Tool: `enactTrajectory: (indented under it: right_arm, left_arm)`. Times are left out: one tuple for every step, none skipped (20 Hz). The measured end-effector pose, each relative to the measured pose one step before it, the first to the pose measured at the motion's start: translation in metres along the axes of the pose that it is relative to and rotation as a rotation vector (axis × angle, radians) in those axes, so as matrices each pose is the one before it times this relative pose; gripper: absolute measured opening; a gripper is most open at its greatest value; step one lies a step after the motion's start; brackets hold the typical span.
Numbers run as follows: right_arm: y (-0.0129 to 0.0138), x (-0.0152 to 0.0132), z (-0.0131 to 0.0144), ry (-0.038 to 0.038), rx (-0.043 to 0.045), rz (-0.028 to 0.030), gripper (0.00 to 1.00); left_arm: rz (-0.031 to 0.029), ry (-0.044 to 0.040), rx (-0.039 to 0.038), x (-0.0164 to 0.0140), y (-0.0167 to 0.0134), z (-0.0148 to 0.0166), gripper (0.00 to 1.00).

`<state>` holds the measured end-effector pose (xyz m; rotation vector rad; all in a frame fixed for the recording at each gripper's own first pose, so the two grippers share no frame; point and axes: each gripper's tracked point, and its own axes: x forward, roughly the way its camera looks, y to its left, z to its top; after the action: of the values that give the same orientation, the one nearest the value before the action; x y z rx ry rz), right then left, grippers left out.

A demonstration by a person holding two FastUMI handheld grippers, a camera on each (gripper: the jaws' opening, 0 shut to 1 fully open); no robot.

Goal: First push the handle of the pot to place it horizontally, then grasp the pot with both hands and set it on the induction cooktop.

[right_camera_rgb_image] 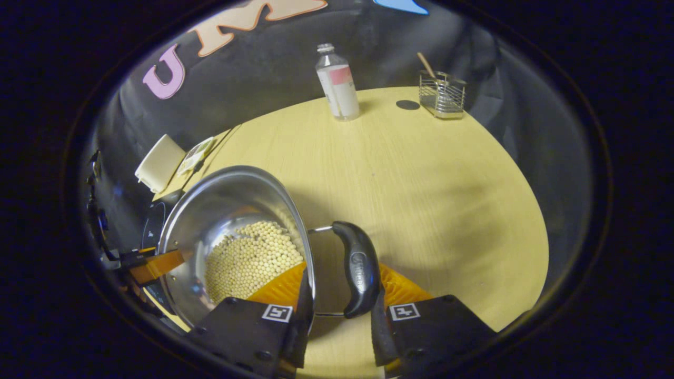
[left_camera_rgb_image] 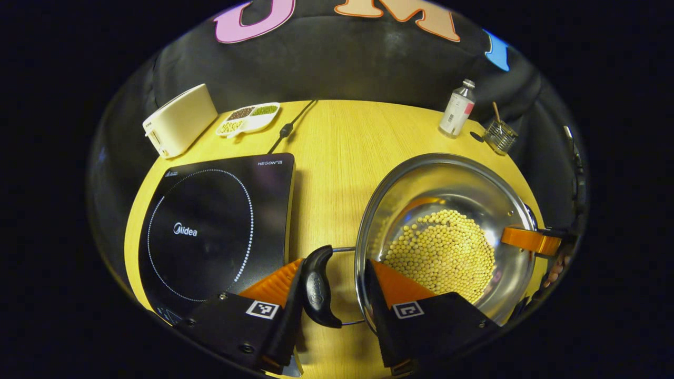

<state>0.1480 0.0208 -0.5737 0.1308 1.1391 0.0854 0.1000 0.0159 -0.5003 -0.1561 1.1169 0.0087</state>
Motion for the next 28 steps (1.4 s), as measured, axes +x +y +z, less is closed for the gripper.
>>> enactTrajectory:
  right_arm:
    - [-0.00106,-0.00447,-0.00095,0.00422,0.00928,-0.00092,0.46]
    - [0.00038,-0.00369,0.00056,0.00018,0.01685,0.00254,0.46]
    - [-0.00022,-0.00488,-0.00204,0.00226,0.01490,0.00625,0.47]
    - [0.00164,-0.00521,0.00051,-0.00610,0.01360,0.00625,0.46]
    - [0.00519,-0.00623,0.00015,-0.00978,0.00378,0.00888,0.47]
    - [0.00644,-0.00402,0.00093,-0.00718,0.00142,0.00929,0.46]
    - [0.00894,-0.00183,-0.00155,-0.00233,0.00153,0.01134,0.46]
    - [0.01006,0.00003,-0.00046,-0.00326,0.00186,0.01238,0.46]
    - [0.01110,-0.00001,-0.00022,-0.00307,0.00041,0.01347,0.46]
    - [0.01169,0.00025,-0.00056,-0.00068,0.00230,0.01178,0.46]
    - [0.01200,-0.00144,-0.00141,-0.00350,0.00734,0.00880,0.46]
    - [0.01129,-0.00037,0.00041,-0.00675,0.00854,0.00620,0.52]
    - [0.01203,-0.00098,-0.00132,-0.00331,0.00561,0.00681,0.52]
    - [0.01276,0.00050,-0.00026,-0.00182,0.00768,0.00683,0.52]
    - [0.01238,0.00002,-0.00084,-0.00471,0.01063,0.00454,0.52]
    - [0.01323,0.00144,-0.00133,-0.00110,0.00851,0.00055,0.52]
    - [0.01292,-0.00004,-0.00360,0.00003,0.00153,-0.00279,0.52]
    - [0.01368,0.00264,-0.00218,-0.00029,-0.00196,-0.00754,0.52]
    - [0.01457,0.00172,-0.00533,0.00040,-0.00172,-0.01088,0.52]
    - [0.01544,0.00162,-0.00371,0.00166,-0.00048,-0.01633,0.52]
    - [0.01472,0.00074,-0.00520,-0.00400,-0.00203,-0.01863,0.52]
    - [0.01444,0.00094,-0.00381,-0.00315,-0.00834,-0.01725,0.51]
    - [0.01486,-0.00032,-0.00503,-0.00381,-0.00187,-0.01533,0.51]
    - [0.01301,0.00209,-0.00427,-0.00040,0.00783,-0.01331,0.51]
    - [0.01243,0.00264,-0.00608,-0.00139,0.00606,-0.01113,0.51]
    - [0.01096,0.00210,-0.00466,0.00095,0.00153,-0.01292,0.46]
    - [0.00929,0.00078,-0.00504,0.00467,0.00429,-0.01717,0.51]
    - [0.00914,0.00023,-0.00433,0.00621,-0.00312,-0.01342,0.51]
  left_arm:
    - [-0.00644,-0.00694,0.00156,-0.00239,-0.00148,0.00193,0.65]
    - [-0.00407,-0.00763,0.01112,-0.00440,-0.00054,0.00319,0.65]
    - [-0.00065,-0.01774,0.01608,-0.00782,0.00014,0.00316,0.62]
    - [-0.00140,-0.01818,0.01441,-0.00768,0.00031,0.00573,0.62]
    - [0.00045,-0.01203,0.00917,-0.00651,0.00308,0.00437,0.62]
    - [0.00228,-0.01100,0.00510,-0.00570,0.00517,0.00476,0.64]
    - [0.00637,-0.00651,0.00447,-0.00527,0.00751,0.00241,0.61]
    - [0.00798,-0.00382,0.00742,-0.00569,0.00894,0.00267,0.61]
    - [0.01004,-0.00147,0.00442,-0.00572,0.01013,0.00190,0.61]
    - [0.00963,-0.00523,0.00158,-0.00521,0.01081,0.00402,0.61]
    - [0.00684,-0.00084,0.00425,-0.00447,0.01010,0.00234,0.61]
    - [0.00313,-0.00674,0.00552,-0.00444,0.01054,0.00428,0.61]
    - [0.00247,-0.01467,0.00838,-0.00457,0.00997,0.00550,0.61]
    - [0.00238,-0.01747,0.01213,-0.00371,0.01213,0.00601,0.60]
    - [-0.00018,-0.01798,0.01241,-0.00346,0.01118,0.00371,0.60]
    - [-0.00498,-0.01544,0.00820,-0.00143,0.01248,0.00374,0.60]
    - [-0.00800,-0.00657,-0.00030,-0.00074,0.01261,0.00076,0.60]
    - [-0.00976,-0.00173,-0.00377,0.00051,0.01383,-0.00002,0.60]
    - [-0.01163,-0.00110,-0.00015,0.00286,0.01638,-0.00078,0.61]
    - [-0.01130,0.00515,0.00072,0.00363,0.01580,-0.00225,0.61]
    - [-0.01379,0.00584,-0.00271,0.00121,0.01529,-0.00292,0.59]
    - [-0.01690,0.00011,-0.00319,0.00148,0.01419,-0.00078,0.59]
    - [-0.01633,-0.00180,0.00116,0.00169,0.01369,-0.00135,0.59]
    - [-0.01376,0.00155,0.00635,0.00269,0.01392,-0.00104,0.59]
    - [-0.01164,-0.00177,0.00267,0.00409,0.01226,-0.00153,0.59]
    - [-0.01242,0.00178,-0.00339,0.00487,0.01091,-0.00179,0.59]
    - [-0.01032,0.01600,-0.00496,0.00263,0.01096,-0.00470,0.59]
    - [-0.00574,0.01478,-0.00810,0.00012,0.01034,-0.00465,0.59]
